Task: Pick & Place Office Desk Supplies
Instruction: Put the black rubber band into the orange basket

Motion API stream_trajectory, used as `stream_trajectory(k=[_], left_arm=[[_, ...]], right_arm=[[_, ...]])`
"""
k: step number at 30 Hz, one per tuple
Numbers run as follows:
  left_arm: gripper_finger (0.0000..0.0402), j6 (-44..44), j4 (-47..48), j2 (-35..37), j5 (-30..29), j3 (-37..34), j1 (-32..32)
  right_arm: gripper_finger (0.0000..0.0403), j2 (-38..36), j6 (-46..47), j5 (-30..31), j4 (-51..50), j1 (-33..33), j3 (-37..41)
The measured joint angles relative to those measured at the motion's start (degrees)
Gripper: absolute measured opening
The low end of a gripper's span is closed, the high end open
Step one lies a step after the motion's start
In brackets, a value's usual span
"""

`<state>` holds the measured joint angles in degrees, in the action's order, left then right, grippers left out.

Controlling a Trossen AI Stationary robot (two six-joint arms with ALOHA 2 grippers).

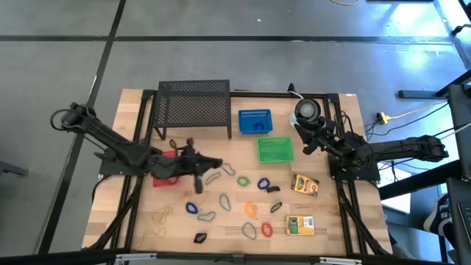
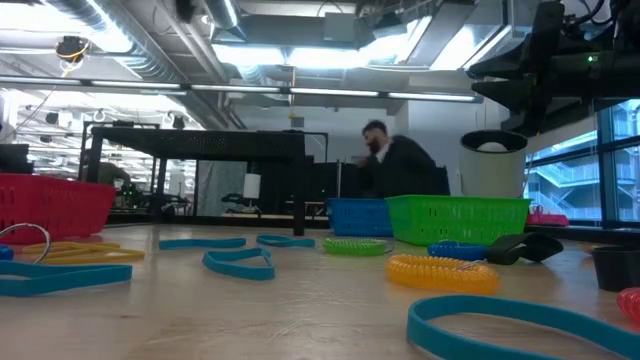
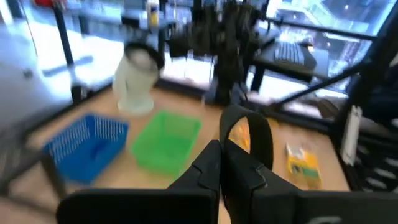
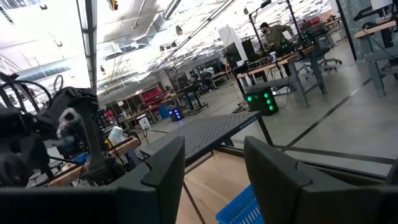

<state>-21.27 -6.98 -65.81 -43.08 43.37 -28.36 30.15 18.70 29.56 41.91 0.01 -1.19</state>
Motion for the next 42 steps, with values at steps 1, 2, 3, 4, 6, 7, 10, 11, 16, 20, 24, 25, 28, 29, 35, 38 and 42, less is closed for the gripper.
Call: stream_trajectory(k=[1, 2, 3, 4, 6, 7, 10, 11, 16, 20, 24, 25, 28, 29, 35, 38, 42], left_arm=[[0.0004, -2.6, 3.2, 1.4, -0.9, -0.8, -1.4], [0.0005, -5.2, 7.4, 2.6, -1.6, -1.1, -2.8], [0.0005, -8.3, 12.1, 3.7, -2.4, -1.2, -4.2], [0.0004, -12.3, 17.3, 4.8, -3.1, -1.2, -5.6], [0.0003, -21.2, 26.3, 6.5, -4.0, -1.2, -8.0], [0.0003, -25.5, 30.6, 7.3, -4.0, -1.2, -9.0], [0.0004, -38.0, 42.2, 8.8, -4.0, -1.2, -11.1], [0.0004, -41.9, 46.1, 8.9, -3.7, -1.2, -11.5], [0.0004, -63.1, 62.6, 7.2, 2.1, -1.2, -11.5], [0.0005, -73.9, 70.3, 3.9, 10.4, -1.2, -10.6], [0.0005, -78.0, 73.1, 0.0, 16.1, -1.2, -9.9], [0.0005, -78.1, 73.2, -0.9, 16.9, -1.2, -9.7], [0.0008, -77.0, 73.1, -3.4, 18.3, -1.2, -9.3], [0.0009, -76.7, 73.1, -4.2, 18.7, -1.2, -9.2], [0.0024, -76.6, 73.2, -6.8, 22.6, -1.2, -8.0], [0.0037, -76.5, 73.2, -6.9, 23.7, -1.2, -7.5], [0.0056, -76.5, 73.2, -6.9, 23.7, -1.2, -7.4]], right_arm=[[0.0166, 0.0, 0.0, 0.0, 0.0, 0.0, 0.0], [0.0166, 0.0, 0.0, 0.0, 0.0, 0.0, 0.0], [0.0166, 0.0, 0.0, 0.0, 0.0, 0.0, 0.0], [0.0166, 0.0, 0.0, 0.0, 0.0, 0.0, 0.0], [0.0166, 0.0, 0.0, 0.0, -0.1, 0.0, 0.0], [0.0166, 0.0, 0.0, 0.0, -0.1, 0.0, 0.0], [0.0166, 0.0, 0.0, 0.0, -0.1, 0.0, 0.0], [0.0166, 0.0, 0.0, 0.0, -0.1, 0.0, 0.0], [0.0166, 0.0, 0.0, 0.0, -0.1, 0.0, 0.0], [0.0166, 0.0, 0.0, 0.0, -0.1, 0.0, 0.0], [0.0166, 0.0, 0.0, 0.0, -0.1, 0.0, 0.0], [0.0166, 0.0, 0.0, 0.0, 0.0, 0.0, 0.0], [0.0166, 0.0, 0.0, 0.0, -0.1, 0.0, 0.0], [0.0166, 0.0, 0.0, 0.0, -0.1, 0.0, 0.0], [0.0166, 0.0, 0.0, 0.0, 0.0, 0.0, 0.0], [0.0166, 0.0, 0.0, 0.0, 0.0, 0.0, 0.0], [0.0166, 0.0, 0.0, 0.0, -0.1, 0.0, 0.0]])
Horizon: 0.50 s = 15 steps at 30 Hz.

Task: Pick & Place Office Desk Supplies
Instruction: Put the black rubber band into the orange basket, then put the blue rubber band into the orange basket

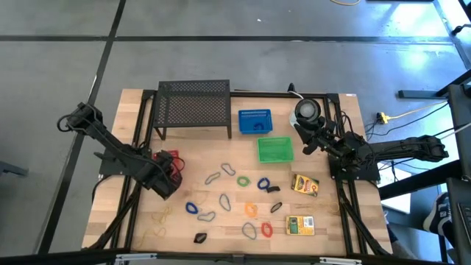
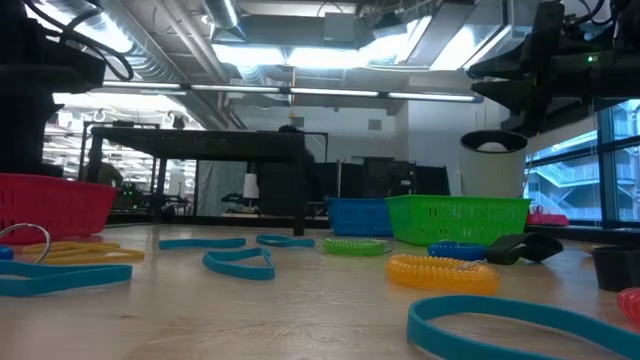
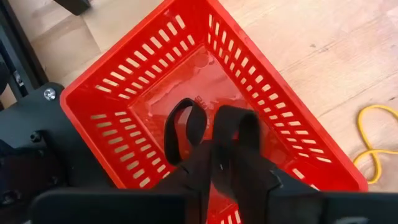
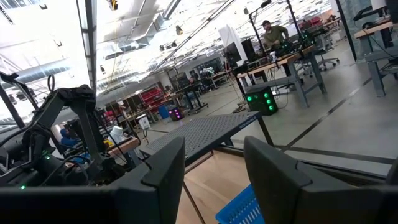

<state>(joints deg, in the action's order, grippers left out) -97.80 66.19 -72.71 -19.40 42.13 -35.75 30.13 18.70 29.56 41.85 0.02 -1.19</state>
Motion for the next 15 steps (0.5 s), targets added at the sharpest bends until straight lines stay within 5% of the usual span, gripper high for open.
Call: stream_trajectory(k=[15], left_arm=[[0.0097, 6.5, -0.5, 0.1, -1.4, 4.6, 2.9]], right_arm=[[0.0166, 0.0, 0.0, 0.0, 0.0, 0.0, 0.0]])
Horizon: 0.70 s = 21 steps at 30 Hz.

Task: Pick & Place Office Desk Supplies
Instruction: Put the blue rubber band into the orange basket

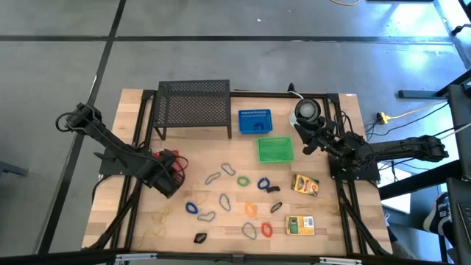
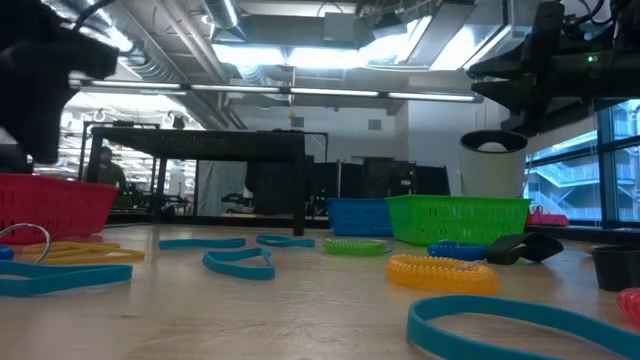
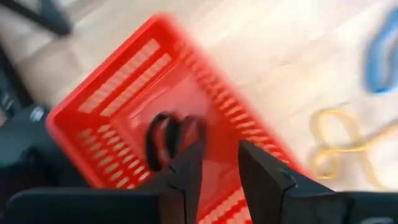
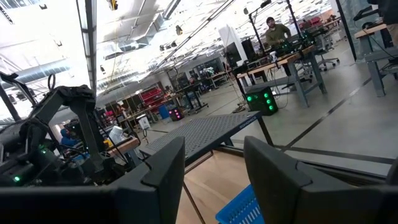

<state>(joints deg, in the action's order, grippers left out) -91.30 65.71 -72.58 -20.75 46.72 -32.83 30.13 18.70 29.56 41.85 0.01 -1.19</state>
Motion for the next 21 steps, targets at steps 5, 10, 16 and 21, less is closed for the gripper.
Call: stream_trajectory(k=[5, 10, 16, 21], left_arm=[[0.0095, 9.5, -7.5, 0.0, -9.2, 3.1, 1.6], [0.0100, 21.0, -22.3, -0.8, -15.5, 3.1, 4.6], [0.0114, 37.0, -37.7, -6.6, -12.9, 3.2, 8.7], [0.0127, 46.0, -46.7, -14.0, -7.0, 3.2, 11.8]], right_arm=[[0.0166, 0.0, 0.0, 0.0, 0.0, 0.0, 0.0], [0.0166, 0.0, 0.0, 0.0, 0.0, 0.0, 0.0], [0.0166, 0.0, 0.0, 0.0, 0.0, 0.0, 0.0], [0.0166, 0.0, 0.0, 0.0, 0.0, 0.0, 0.0]])
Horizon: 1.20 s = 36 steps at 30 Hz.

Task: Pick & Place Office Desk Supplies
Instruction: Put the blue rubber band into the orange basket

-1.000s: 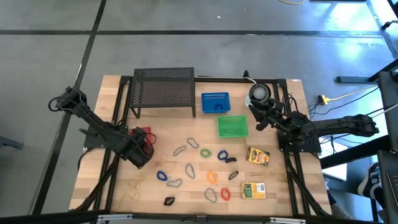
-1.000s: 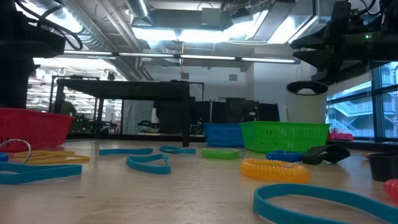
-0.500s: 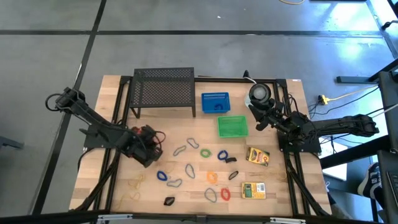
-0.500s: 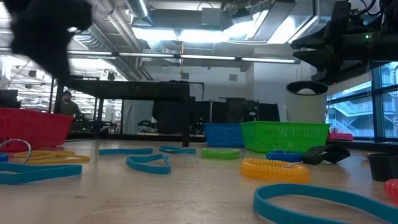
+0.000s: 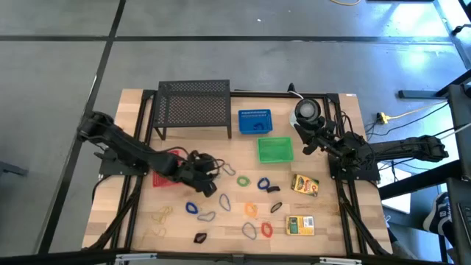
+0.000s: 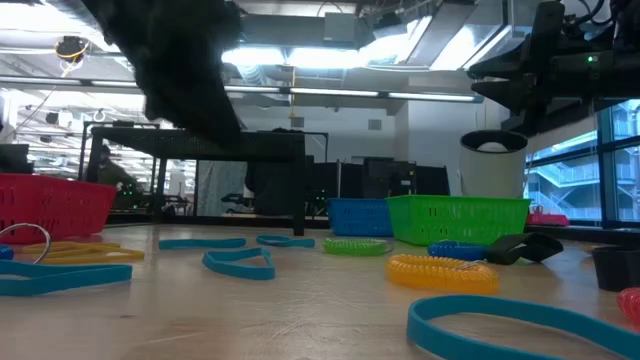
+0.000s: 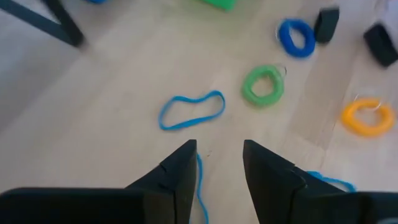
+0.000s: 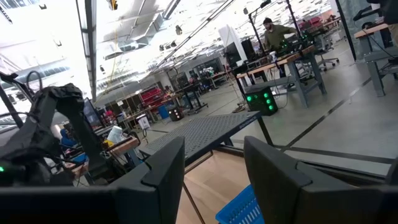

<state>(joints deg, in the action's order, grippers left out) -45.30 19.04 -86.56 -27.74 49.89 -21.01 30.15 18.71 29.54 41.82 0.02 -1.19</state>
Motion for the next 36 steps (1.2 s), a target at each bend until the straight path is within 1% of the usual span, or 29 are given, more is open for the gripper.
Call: stream_trajectory(k=[4, 7, 11, 19, 24, 28, 32, 36], left_arm=[[0.0139, 2.1, -2.1, -5.0, 4.4, 0.0, 1.9], [0.0148, 2.1, -2.0, -8.0, 6.2, 0.0, 3.1], [0.0159, 2.1, -2.1, -10.2, 8.0, 0.0, 4.6], [0.0166, 2.0, -2.3, -13.0, 8.0, 0.0, 5.1], [0.0167, 2.0, -2.6, -15.4, 6.7, 0.2, 4.4], [0.0166, 0.8, -2.7, -15.8, 6.0, 0.3, 4.5], [0.0151, -0.1, -2.8, -16.0, 5.4, 0.2, 4.5], [0.0110, -1.3, -2.8, -16.1, 5.1, 0.2, 4.6]], right_arm=[[0.0166, 0.0, 0.0, 0.0, 0.0, 0.0, 0.0], [0.0166, 0.0, 0.0, 0.0, 0.0, 0.0, 0.0], [0.0166, 0.0, 0.0, 0.0, 0.0, 0.0, 0.0], [0.0166, 0.0, 0.0, 0.0, 0.0, 0.0, 0.0], [0.0166, 0.0, 0.0, 0.0, 0.0, 0.0, 0.0], [0.0166, 0.0, 0.0, 0.0, 0.0, 0.0, 0.0], [0.0166, 0.0, 0.0, 0.0, 0.0, 0.0, 0.0], [0.0166, 0.0, 0.0, 0.0, 0.0, 0.0, 0.0]])
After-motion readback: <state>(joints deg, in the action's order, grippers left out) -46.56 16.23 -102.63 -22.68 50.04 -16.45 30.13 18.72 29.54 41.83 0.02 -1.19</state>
